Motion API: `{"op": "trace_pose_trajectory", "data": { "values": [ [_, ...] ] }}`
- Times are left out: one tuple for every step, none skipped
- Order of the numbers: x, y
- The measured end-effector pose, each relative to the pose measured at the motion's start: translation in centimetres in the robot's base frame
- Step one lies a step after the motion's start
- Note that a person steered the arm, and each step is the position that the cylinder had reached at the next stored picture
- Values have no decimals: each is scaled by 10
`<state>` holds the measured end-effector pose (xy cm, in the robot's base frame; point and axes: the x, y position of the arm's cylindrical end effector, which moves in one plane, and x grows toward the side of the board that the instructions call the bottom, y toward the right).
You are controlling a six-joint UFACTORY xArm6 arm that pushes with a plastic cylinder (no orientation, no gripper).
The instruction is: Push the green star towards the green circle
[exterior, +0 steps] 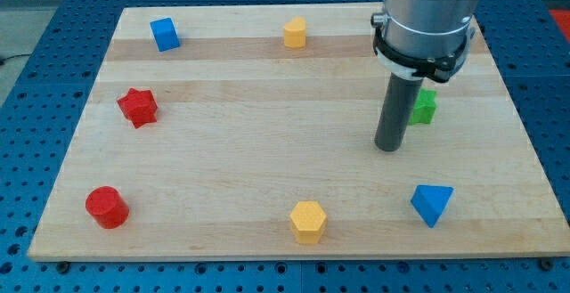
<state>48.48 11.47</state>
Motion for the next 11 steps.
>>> {"op": "trace_pose_trajectory", "data": {
  "values": [
    [0, 10],
    [0, 41],
    [-19, 20],
    [-27, 30],
    [-25, 30],
    [-16, 44],
    [-22, 47],
    [-41, 55],
    [-59, 64],
    [-90, 49],
    [-118, 45]
  ]
}}
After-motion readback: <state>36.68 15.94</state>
